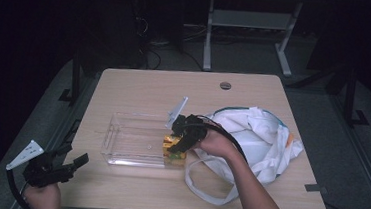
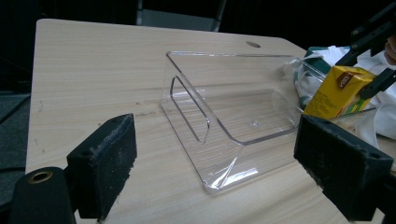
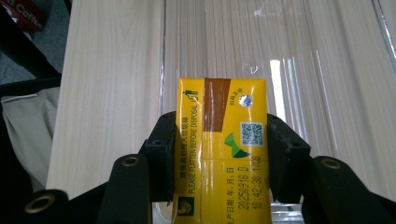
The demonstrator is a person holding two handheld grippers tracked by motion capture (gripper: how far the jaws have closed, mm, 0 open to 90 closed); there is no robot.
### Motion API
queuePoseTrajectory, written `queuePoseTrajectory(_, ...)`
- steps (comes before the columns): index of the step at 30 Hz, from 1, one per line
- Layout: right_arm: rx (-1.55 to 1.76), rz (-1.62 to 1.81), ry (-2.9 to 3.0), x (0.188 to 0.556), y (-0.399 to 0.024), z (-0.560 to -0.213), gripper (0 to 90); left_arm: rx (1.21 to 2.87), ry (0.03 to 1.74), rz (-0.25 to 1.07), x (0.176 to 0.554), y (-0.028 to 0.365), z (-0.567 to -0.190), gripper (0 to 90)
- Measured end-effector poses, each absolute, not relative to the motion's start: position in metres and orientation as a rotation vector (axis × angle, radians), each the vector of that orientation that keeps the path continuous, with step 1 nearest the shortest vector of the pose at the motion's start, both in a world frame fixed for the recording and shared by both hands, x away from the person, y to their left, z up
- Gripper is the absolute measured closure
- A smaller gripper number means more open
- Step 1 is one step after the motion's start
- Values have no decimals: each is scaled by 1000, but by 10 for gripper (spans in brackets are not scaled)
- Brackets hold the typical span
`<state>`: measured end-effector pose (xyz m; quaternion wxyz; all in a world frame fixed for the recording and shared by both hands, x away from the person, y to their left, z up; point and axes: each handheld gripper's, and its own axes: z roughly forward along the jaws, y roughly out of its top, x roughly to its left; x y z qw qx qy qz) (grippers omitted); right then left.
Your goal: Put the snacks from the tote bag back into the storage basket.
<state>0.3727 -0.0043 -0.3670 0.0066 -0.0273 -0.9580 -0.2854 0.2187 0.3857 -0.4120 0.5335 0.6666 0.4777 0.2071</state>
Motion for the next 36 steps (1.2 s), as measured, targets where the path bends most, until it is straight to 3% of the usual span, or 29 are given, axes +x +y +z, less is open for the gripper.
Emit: queuePoseTrajectory(36, -22, -915, -2942, 374, -7, -368, 502, 1576, 1150, 487, 220, 386, -413, 127)
